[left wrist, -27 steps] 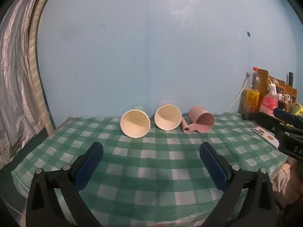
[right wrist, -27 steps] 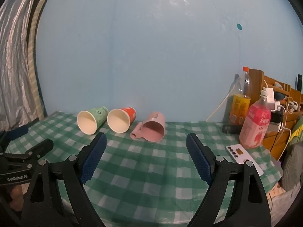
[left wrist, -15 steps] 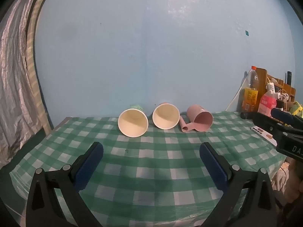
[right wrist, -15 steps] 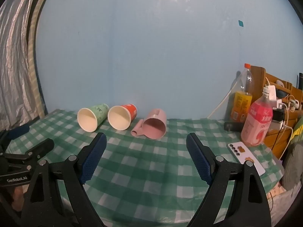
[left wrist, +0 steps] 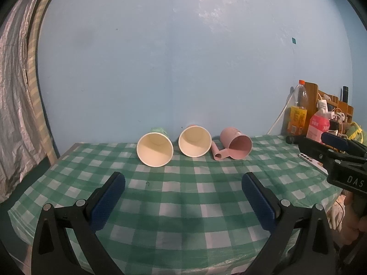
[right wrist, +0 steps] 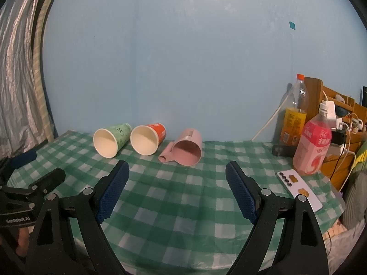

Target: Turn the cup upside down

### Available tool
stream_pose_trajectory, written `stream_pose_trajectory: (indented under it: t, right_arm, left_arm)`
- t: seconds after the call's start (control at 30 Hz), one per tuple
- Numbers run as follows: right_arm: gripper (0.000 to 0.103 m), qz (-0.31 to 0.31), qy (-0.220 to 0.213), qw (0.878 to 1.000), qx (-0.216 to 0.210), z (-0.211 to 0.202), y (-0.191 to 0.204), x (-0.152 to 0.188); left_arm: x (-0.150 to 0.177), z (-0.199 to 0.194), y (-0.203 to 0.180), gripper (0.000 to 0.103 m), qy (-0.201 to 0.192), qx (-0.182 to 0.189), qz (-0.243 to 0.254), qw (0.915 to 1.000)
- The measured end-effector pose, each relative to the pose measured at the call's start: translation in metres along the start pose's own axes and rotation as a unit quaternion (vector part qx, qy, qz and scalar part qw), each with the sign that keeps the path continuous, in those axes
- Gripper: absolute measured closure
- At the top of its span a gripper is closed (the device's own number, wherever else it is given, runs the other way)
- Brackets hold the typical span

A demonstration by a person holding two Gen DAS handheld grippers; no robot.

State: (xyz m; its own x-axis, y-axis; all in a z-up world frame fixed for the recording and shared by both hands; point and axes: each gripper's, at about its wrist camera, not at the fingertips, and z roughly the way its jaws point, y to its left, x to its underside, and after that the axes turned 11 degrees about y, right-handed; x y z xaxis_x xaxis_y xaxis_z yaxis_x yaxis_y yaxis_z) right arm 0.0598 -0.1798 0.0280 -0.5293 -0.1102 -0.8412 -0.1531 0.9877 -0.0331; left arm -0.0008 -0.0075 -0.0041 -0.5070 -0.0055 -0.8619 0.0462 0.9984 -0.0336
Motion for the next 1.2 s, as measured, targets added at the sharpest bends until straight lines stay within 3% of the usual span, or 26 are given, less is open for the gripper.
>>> stream_pose_trajectory:
  t: [1.2]
  right_arm:
    - [0.018, 0.008, 0.013, 1.0, -0.002, 0.0042, 0.0016, 0.0005]
  left_arm:
    - [0.0019, 0.0012, -0.0049, 0.0, 0.005, 0.002, 0.007, 1.0]
